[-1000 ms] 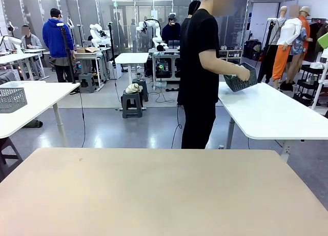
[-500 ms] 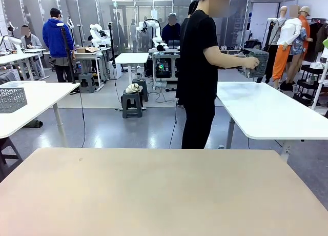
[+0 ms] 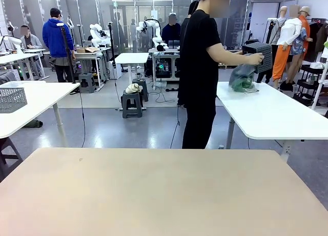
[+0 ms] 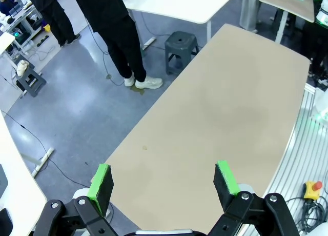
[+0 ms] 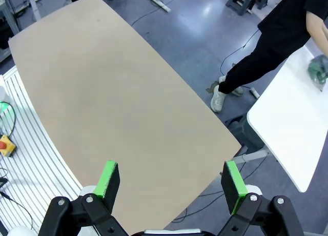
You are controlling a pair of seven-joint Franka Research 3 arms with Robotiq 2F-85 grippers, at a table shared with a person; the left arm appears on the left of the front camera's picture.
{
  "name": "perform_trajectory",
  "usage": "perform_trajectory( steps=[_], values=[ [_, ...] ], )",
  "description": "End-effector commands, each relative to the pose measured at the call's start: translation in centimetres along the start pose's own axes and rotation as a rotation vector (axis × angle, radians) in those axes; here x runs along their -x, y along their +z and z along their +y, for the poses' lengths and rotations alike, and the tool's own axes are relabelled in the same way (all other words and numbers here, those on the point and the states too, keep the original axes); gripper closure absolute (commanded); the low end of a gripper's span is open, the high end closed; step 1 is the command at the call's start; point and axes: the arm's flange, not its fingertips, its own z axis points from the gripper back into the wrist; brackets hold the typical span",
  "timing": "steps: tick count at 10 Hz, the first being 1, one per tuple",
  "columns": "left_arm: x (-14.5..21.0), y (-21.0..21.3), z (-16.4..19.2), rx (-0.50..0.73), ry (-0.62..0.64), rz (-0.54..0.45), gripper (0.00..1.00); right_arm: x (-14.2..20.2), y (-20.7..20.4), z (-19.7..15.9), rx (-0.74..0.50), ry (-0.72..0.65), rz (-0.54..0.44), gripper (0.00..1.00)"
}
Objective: Fold the towels and place them in the basket.
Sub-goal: When a person lays out a Towel with hook on the table, fold it in half twice.
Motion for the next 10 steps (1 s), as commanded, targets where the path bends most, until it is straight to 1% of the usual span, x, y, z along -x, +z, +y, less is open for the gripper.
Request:
perform_trajectory(
  steps=[1, 3, 4, 10],
  values=[
    [-0.40, -0.37, -0.90, -0.003, 0.011, 0.014, 0.00, 0.05, 0.47, 0.04, -0.019, 0.045, -0.009, 0.00],
    [-0.48, -0.56, -1.20, 0.003, -0.002, 0.021, 0.00, -0.01, 0.57, 0.13, -0.010, 0.058, -0.012, 0.00],
    [-0.48, -0.38, -0.39, 0.003, -0.008, 0.007, 0.00, -0.02, 0.12, 0.04, -0.001, 0.022, -0.004, 0.00],
    [-0.48, -0.38, -0.39, 0.003, -0.008, 0.007, 0.00, -0.02, 0.12, 0.04, -0.001, 0.022, -0.004, 0.00]
  ],
)
